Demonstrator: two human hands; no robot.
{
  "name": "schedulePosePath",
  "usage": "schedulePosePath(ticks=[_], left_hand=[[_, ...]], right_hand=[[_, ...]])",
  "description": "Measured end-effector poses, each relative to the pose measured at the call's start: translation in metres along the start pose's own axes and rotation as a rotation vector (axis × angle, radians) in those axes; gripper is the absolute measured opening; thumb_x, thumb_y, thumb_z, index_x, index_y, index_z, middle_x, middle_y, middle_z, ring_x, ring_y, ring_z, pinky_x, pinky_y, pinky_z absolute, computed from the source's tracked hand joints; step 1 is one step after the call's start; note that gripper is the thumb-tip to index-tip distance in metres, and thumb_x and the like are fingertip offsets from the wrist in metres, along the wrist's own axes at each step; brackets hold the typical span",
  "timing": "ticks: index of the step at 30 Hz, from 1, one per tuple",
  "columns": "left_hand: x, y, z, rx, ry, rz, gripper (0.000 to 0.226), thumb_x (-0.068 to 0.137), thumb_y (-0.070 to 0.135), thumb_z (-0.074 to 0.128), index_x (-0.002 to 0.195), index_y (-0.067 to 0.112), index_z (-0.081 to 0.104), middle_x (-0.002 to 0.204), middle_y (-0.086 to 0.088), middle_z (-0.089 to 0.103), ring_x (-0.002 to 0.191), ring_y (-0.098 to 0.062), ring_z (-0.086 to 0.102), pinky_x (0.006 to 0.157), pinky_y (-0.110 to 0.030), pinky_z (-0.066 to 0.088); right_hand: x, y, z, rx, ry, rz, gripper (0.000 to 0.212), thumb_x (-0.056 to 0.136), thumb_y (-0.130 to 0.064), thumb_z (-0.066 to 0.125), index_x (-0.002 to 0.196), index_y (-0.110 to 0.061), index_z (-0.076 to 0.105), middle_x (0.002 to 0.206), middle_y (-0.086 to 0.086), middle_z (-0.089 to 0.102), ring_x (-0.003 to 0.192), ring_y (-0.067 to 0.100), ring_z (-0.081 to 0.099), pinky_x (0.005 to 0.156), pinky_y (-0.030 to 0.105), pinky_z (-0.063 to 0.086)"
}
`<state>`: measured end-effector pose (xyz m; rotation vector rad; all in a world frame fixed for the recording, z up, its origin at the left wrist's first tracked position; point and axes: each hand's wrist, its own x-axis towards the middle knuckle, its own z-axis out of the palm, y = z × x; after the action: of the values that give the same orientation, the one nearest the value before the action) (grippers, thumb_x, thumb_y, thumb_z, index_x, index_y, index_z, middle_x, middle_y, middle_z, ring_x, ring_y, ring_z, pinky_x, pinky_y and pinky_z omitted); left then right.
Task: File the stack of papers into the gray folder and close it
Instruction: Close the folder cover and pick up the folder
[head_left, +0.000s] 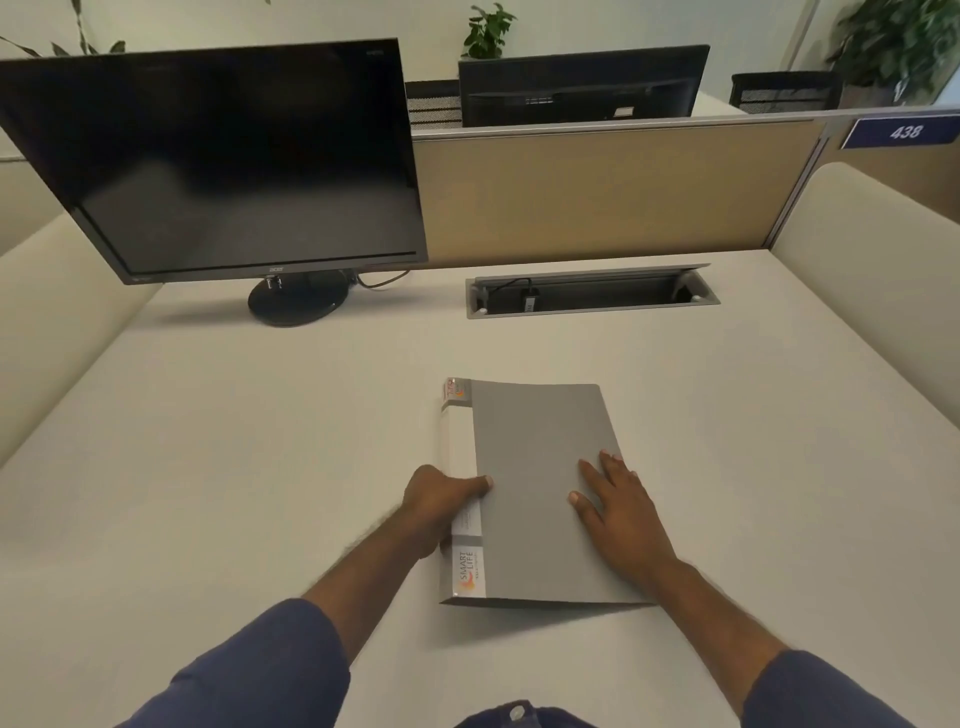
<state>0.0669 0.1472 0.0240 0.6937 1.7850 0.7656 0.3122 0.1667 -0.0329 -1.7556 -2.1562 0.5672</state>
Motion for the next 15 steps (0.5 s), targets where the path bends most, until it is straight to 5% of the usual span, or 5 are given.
schedulePosePath(ticks=[3, 6, 10, 15], left_hand=[[-0.001, 0.01, -0.007, -0.017, -0.109, -0.027, 0.033, 0.08, 0.016, 0.082, 0.101, 0.0, 0.063, 0.074, -0.013, 0.073, 0.052, -0.024, 0.068, 0.042, -0.027, 0.048], [0.001, 0.012, -0.009, -0.018, -0.155, 0.001, 0.03, 0.085, 0.012, 0.078, 0.107, 0.003, 0.06, 0.101, -0.025, 0.072, 0.069, -0.034, 0.066, 0.048, -0.033, 0.051], [0.006, 0.011, -0.012, -0.135, -0.178, 0.046, 0.026, 0.085, 0.005, 0.076, 0.109, 0.006, 0.065, 0.102, -0.018, 0.075, 0.091, -0.038, 0.072, 0.086, -0.062, 0.055], [0.019, 0.014, -0.019, -0.256, -0.213, 0.082, 0.028, 0.087, 0.006, 0.075, 0.113, 0.012, 0.066, 0.1, -0.01, 0.077, 0.093, -0.035, 0.074, 0.084, -0.063, 0.057]], right_hand=[[0.001, 0.0, -0.002, 0.023, -0.004, 0.01, 0.056, 0.1, -0.045, 0.038, 0.15, -0.023, 0.031, 0.162, 0.005, 0.019, 0.15, 0.018, 0.011, 0.122, 0.032, 0.008], [0.001, 0.0, -0.003, 0.052, -0.002, 0.016, 0.056, 0.099, -0.045, 0.04, 0.15, -0.024, 0.031, 0.161, 0.004, 0.02, 0.15, 0.017, 0.012, 0.122, 0.031, 0.008], [0.006, -0.001, -0.006, 0.176, 0.007, 0.054, 0.061, 0.096, -0.048, 0.046, 0.15, -0.023, 0.032, 0.161, 0.0, 0.022, 0.149, 0.012, 0.015, 0.121, 0.029, 0.01], [0.019, -0.009, -0.017, 0.392, 0.132, 0.158, 0.079, 0.088, -0.051, 0.06, 0.151, -0.019, 0.025, 0.161, 0.001, 0.018, 0.148, 0.013, 0.015, 0.117, 0.027, 0.014]])
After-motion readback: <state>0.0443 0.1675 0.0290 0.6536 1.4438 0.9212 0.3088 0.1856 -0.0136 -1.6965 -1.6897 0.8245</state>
